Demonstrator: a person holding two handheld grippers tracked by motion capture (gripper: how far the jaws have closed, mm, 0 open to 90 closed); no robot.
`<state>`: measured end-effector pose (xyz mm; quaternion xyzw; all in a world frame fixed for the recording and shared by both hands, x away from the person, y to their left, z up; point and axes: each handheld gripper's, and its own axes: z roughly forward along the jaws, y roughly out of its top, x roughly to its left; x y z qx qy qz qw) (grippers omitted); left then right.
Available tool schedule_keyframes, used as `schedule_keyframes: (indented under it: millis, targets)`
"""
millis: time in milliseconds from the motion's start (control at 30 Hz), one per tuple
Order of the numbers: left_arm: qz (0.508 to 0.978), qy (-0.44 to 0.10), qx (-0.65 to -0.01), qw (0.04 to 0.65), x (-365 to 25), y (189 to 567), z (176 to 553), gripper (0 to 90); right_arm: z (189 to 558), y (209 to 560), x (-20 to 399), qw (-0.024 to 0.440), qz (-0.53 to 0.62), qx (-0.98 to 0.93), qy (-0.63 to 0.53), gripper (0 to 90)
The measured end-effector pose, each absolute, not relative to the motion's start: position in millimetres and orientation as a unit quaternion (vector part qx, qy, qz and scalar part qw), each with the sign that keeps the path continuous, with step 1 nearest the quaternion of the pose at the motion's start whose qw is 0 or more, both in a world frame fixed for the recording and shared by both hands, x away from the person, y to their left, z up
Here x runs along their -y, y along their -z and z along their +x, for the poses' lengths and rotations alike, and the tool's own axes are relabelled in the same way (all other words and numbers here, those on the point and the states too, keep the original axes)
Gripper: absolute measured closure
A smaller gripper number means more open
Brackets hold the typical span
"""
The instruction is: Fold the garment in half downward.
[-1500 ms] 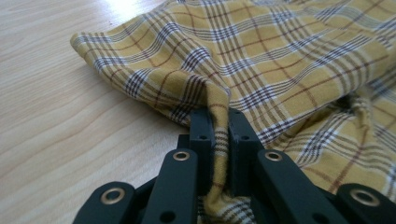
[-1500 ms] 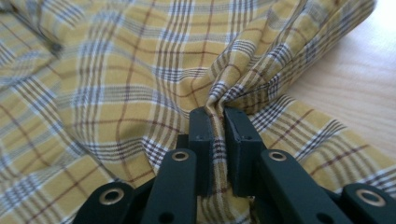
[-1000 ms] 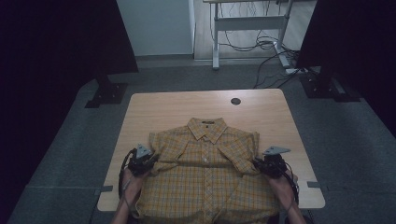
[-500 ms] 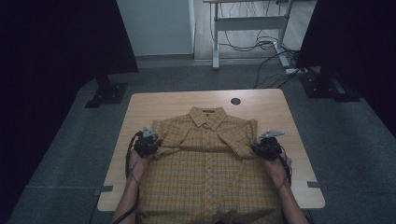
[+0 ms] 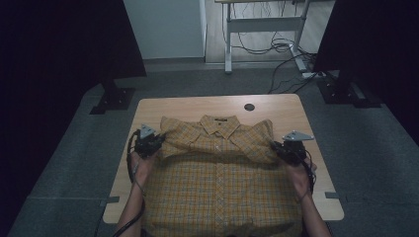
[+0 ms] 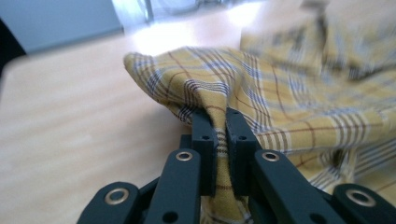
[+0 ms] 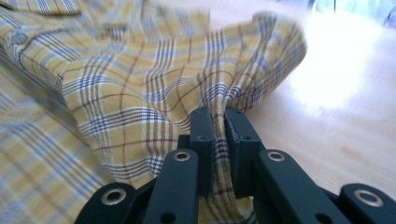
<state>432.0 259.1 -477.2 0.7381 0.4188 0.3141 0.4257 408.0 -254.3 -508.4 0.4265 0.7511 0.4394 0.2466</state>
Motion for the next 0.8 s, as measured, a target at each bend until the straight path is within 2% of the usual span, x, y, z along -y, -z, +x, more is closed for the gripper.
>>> schedule_keyframes:
  millis: [133, 233, 333, 533, 733, 767, 800]
  targets:
    - [0.726, -0.329, -0.397, 0.454, -263, 457, 403, 84.8, 383, 486, 261, 0.26, 0.407, -0.738, -0.471, 82.2]
    - [0.726, -0.325, -0.391, 0.463, -268, 460, 378, 83.9, 363, 484, 264, 0.257, 0.397, -0.74, -0.478, 82.1]
    - [0.731, -0.303, -0.403, 0.46, -272, 481, 357, 83.4, 347, 498, 265, 0.239, 0.398, -0.748, -0.474, 81.9]
    - [0.751, -0.257, -0.435, 0.425, -277, 535, 334, 83.0, 333, 548, 263, 0.189, 0.416, -0.775, -0.437, 81.6]
    - [0.764, -0.207, -0.454, 0.409, -279, 554, 339, 80.9, 334, 566, 264, 0.16, 0.427, -0.781, -0.427, 80.0]
    - [0.764, -0.207, -0.454, 0.409, -279, 554, 339, 77.2, 334, 566, 264, 0.16, 0.427, -0.781, -0.427, 80.0]
    - [0.757, -0.183, -0.465, 0.421, -284, 550, 342, 77.2, 335, 565, 265, 0.155, 0.43, -0.78, -0.427, 76.3]
